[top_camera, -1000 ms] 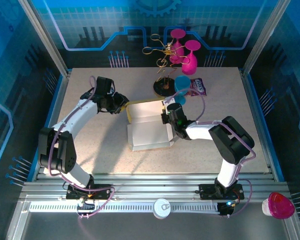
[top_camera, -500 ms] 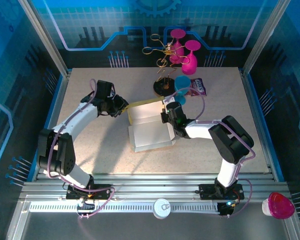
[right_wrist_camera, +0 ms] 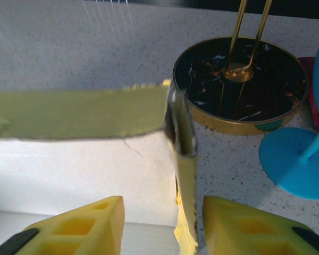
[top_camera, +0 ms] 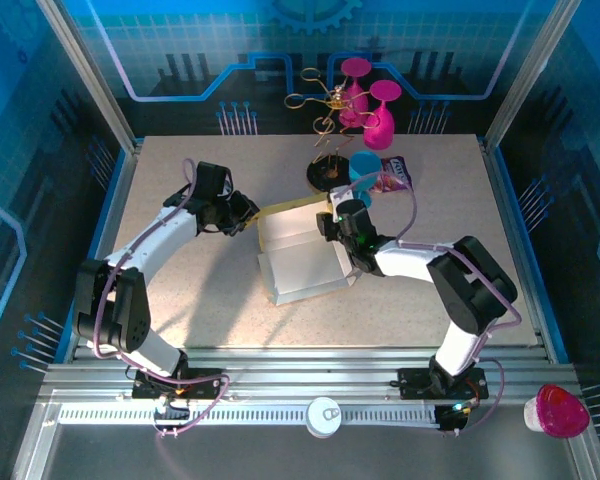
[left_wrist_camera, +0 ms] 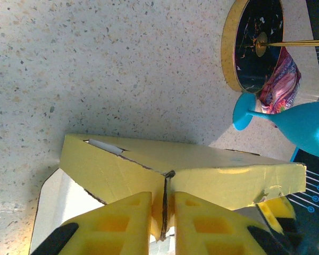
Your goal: Fold the paper box
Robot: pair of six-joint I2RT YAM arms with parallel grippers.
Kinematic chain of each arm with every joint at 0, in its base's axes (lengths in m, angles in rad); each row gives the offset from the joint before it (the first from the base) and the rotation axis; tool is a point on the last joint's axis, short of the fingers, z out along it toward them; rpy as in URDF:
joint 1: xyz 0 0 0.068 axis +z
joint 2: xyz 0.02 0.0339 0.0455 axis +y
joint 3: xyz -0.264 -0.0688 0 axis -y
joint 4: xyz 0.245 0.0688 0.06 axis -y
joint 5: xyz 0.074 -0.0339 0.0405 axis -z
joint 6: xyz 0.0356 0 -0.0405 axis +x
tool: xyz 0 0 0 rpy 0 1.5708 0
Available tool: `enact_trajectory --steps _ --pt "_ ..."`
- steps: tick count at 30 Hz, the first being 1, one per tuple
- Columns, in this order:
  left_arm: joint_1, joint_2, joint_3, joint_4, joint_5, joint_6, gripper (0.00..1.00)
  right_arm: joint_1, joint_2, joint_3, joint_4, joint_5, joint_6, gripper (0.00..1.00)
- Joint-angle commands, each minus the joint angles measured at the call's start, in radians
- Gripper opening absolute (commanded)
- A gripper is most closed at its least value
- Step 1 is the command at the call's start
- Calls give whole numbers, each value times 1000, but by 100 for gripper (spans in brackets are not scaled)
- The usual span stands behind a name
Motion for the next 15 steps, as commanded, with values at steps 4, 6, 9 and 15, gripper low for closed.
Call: enact_trajectory --steps 4,6,9,15 --pt "-23 2 -6 -51 -29 13 17 -14 -110 -30 -72 -27 51 56" --pt "-26 2 -4 -51 -34 12 17 -19 -135 -34 -101 -34 70 58" --pt "-30 3 0 -52 -36 14 17 -35 -189 -43 -145 -35 119 59" --pt "-36 0 9 -60 -43 18 17 -132 -255 56 -352 -121 368 62"
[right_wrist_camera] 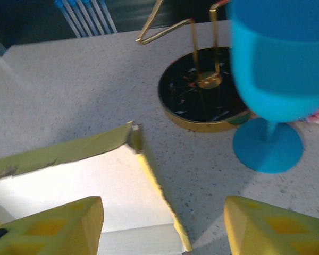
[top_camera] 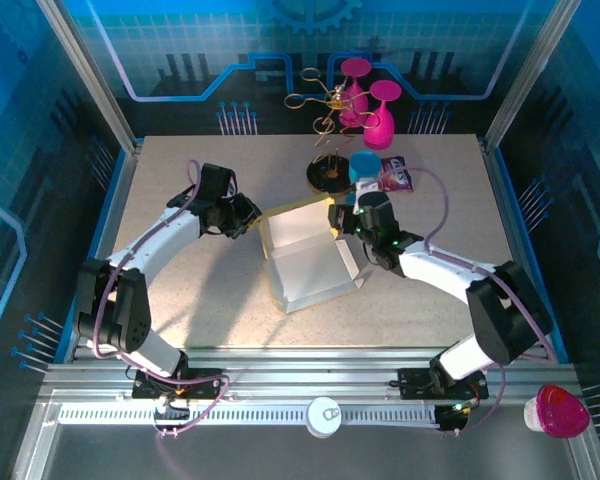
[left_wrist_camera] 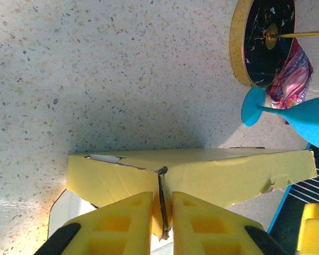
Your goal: Fold the paper box
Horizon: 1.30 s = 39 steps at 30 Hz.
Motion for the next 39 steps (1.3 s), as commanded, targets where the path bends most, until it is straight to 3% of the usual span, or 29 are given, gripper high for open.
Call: enact_trajectory --steps 1,5,8,15,31,39 --pt "-12 1 12 -44 -19 20 17 -55 -25 103 -171 -76 210 62" --pt "-20 3 23 -49 -26 24 16 -89 53 261 -400 -212 395 62" --pt "-27 3 28 -55 -32 29 16 -104 107 322 -445 -308 486 62" --pt "-39 -2 37 -63 -51 33 16 -116 204 432 -578 -361 516 63" --pt "-60 2 58 -67 -69 37 12 -148 242 403 -528 -418 579 58" --pt "-68 -3 57 -65 -76 38 11 -157 236 352 -498 -435 597 43"
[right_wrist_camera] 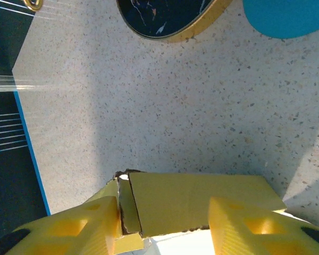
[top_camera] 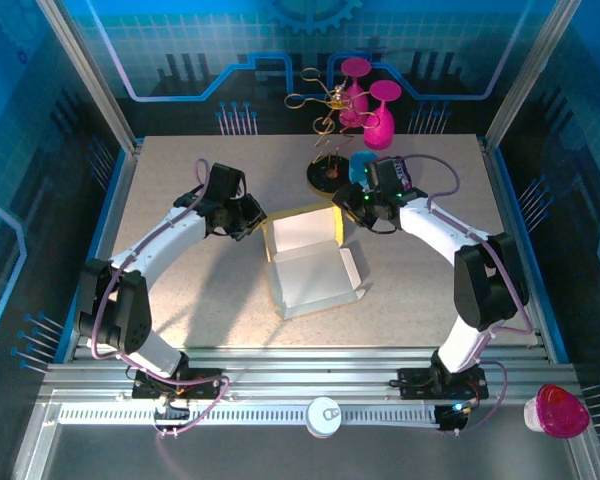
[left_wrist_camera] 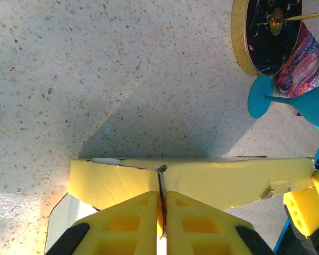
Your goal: Fold the paper box
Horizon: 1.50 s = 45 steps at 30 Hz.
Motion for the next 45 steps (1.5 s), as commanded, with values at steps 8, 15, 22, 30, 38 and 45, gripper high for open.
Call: enact_trajectory --steps 8,15,22,30,38,45 --pt "-32 -33 2 8 -43 24 11 -18 -29 -96 41 -26 43 28" --pt "-50 -54 -33 59 -60 7 11 -20 -89 -172 148 -11 45 28" --pt "-48 -14 -5 77 -78 36 6 -24 -138 -175 143 44 -69 49" --pt "-42 0 7 85 -76 43 5 29 -356 -387 179 183 -299 56" --pt "-43 8 12 79 -69 43 4 113 -329 -458 259 196 -432 47" --pt "-42 10 16 68 -74 54 4 171 -235 -405 241 298 -514 36"
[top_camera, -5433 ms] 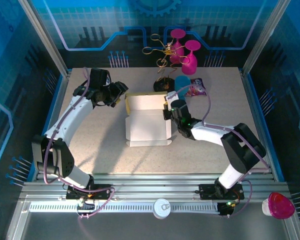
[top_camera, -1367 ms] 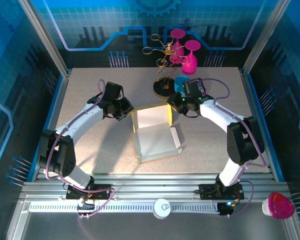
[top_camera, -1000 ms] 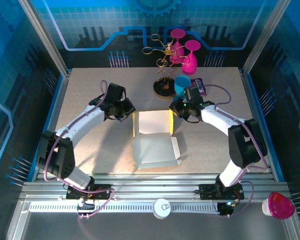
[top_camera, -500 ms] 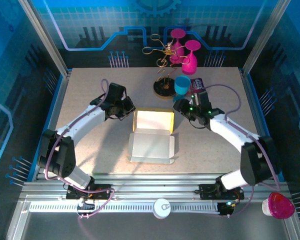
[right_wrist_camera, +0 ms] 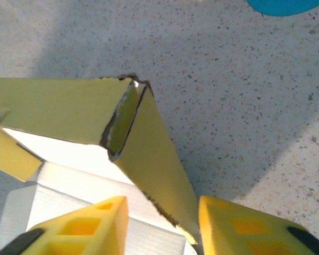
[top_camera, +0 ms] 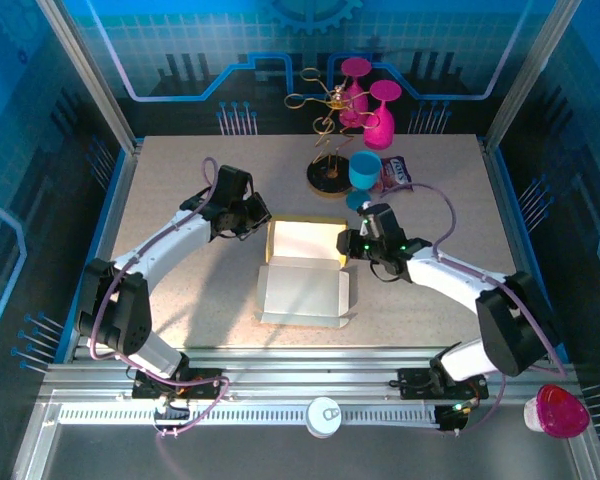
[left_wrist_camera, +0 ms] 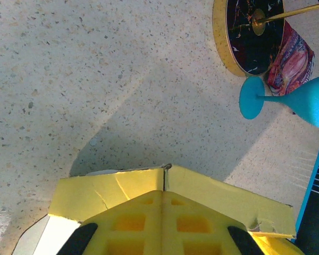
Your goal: Fold the paper box
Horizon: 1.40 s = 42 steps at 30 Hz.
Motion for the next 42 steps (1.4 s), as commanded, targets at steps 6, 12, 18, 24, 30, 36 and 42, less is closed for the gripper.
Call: enact_trajectory --steps 6,12,18,24,30,36,42 --pt "8 13 41 -11 -11 36 4 60 95 69 36 197 -108 9" --pt "21 -16 60 -37 -19 48 21 119 61 -29 246 346 -206 0" --pt "55 -97 78 -75 -25 59 51 148 77 -172 667 439 -345 0" --pt "87 -109 84 -143 17 67 53 155 174 -179 792 426 -344 0" --pt "85 -86 23 -97 72 47 53 172 227 -179 803 427 -309 0" --pt "85 -43 -14 -52 102 41 53 176 269 -165 780 404 -273 0" --pt "88 -59 -35 -22 102 22 58 190 290 -128 738 410 -258 0"
